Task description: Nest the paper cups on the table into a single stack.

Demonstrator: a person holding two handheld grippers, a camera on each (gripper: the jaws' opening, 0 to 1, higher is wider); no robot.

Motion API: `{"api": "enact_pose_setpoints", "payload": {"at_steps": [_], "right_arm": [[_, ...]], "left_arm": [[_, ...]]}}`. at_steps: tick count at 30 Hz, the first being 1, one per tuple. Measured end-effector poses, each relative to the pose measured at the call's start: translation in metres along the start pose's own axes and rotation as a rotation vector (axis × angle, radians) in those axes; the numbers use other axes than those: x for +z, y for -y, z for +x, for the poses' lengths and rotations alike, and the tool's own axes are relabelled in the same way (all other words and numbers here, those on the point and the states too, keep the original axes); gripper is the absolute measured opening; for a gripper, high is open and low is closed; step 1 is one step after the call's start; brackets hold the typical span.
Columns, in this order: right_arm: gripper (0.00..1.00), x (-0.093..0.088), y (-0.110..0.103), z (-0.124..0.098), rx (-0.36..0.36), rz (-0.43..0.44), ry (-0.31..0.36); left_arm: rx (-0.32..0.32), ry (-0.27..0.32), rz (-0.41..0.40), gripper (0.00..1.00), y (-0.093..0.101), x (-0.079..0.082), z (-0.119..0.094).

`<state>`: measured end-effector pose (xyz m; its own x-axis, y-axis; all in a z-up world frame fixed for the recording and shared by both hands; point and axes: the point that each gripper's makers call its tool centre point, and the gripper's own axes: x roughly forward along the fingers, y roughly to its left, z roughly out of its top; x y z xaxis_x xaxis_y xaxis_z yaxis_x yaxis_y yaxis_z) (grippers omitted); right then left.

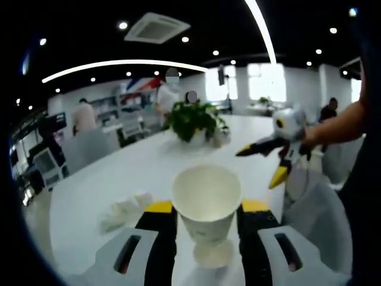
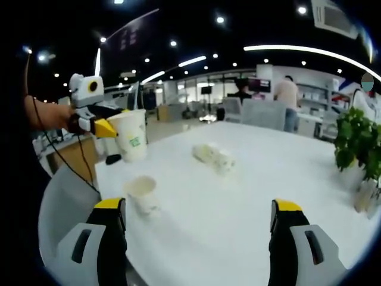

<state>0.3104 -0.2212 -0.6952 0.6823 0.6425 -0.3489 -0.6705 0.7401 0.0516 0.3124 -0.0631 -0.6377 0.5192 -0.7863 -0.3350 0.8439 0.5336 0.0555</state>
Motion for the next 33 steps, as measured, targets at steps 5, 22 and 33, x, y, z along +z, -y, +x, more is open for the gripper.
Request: {"api": "enact_pose_setpoints", "payload": {"at_steps": [5,22,33], "right_arm": [[1.00,0.000,0.000,-0.001,0.000,0.001,0.000],[1.00,-0.002,-0.001,-0.002,0.001,-0.001,-0.009],[1.00,-0.004,0.002,-0.003,-0.005,0.003,-0.015]], "left_arm": [[0.010,0.006,-0.012,0.37,-0.002,-0.009,0.002],[0.035,0.002,-0.036,0.37,-0.001,-0.040,0.011],[0.036,-0.022,-0.056,0.37,0.003,-0.058,0.020]]}}
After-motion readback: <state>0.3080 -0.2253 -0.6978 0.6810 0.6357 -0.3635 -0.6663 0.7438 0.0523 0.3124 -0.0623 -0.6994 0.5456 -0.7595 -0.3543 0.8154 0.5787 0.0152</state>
